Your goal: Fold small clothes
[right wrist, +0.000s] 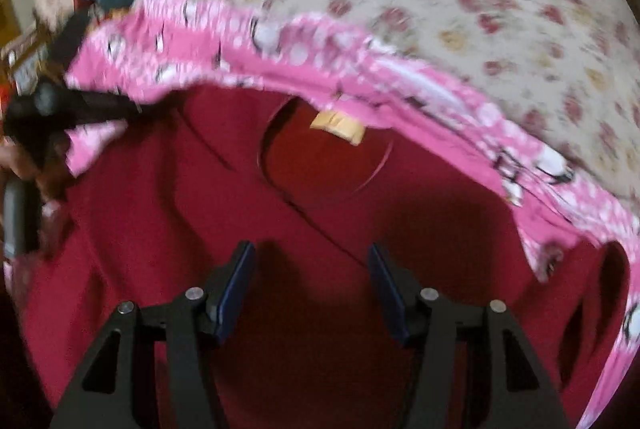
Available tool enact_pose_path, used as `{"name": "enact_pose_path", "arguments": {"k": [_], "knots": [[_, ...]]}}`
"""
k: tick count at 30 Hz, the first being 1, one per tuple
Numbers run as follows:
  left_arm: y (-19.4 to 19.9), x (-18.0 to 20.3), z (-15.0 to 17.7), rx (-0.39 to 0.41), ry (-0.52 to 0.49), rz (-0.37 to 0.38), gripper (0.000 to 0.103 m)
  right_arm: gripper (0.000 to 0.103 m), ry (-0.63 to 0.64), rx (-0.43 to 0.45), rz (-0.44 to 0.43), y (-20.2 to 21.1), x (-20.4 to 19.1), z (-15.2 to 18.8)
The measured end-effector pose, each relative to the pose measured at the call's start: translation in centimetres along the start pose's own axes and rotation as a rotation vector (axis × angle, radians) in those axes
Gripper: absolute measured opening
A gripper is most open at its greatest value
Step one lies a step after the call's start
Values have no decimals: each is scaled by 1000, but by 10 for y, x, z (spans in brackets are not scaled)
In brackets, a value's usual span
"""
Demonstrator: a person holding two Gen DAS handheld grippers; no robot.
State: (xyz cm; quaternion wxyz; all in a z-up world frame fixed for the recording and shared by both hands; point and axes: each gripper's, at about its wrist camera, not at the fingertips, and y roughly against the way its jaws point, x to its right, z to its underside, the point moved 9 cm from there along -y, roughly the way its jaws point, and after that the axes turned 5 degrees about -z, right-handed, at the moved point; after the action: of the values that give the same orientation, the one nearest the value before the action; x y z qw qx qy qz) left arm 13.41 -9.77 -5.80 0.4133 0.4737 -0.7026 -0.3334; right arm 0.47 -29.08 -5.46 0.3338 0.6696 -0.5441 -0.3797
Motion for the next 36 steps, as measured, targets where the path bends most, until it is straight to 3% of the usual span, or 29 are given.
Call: {"name": "enact_pose_path", "arguments": {"k": [2,3,4,10,13,15,17,19,22,26,30,34,36], "knots": [[11,-5,-1,3,8,17,0,34,28,27,-11,-1,-7,-1],[16,-6,0,2,12,19,0,11,44,27,-2,0,-9,-2],[22,-8,-1,1,16,13,0,6,62,25,18,2,-9,-3],[65,-9,6,67,-37,-24,0,4,16,143,145,31,14,-33],[69,1,27,39,-46,-4,3,4,-68,112,199,13,35,-33],[69,4,44,15,-64,-10,4,5,-103,82,167,3,36,-26],[69,1,61,-10,-94,-31,4,14,-142,84,137,7,34,-18],[70,-1,76,-24,-127,-44,4,41,-185,116,90,21,28,-12],[77,0,96,-43,-164,-21,4,54,-204,160,19,42,14,-9],[74,15,106,-58,-183,8,4,56,-206,161,20,52,8,2],[69,37,99,-57,-189,25,4,56,-260,100,13,39,16,16],[81,47,93,-31,-128,109,5,56,-277,81,34,41,26,33],[81,46,92,-20,-125,96,9,57,-280,83,31,42,29,37]]}}
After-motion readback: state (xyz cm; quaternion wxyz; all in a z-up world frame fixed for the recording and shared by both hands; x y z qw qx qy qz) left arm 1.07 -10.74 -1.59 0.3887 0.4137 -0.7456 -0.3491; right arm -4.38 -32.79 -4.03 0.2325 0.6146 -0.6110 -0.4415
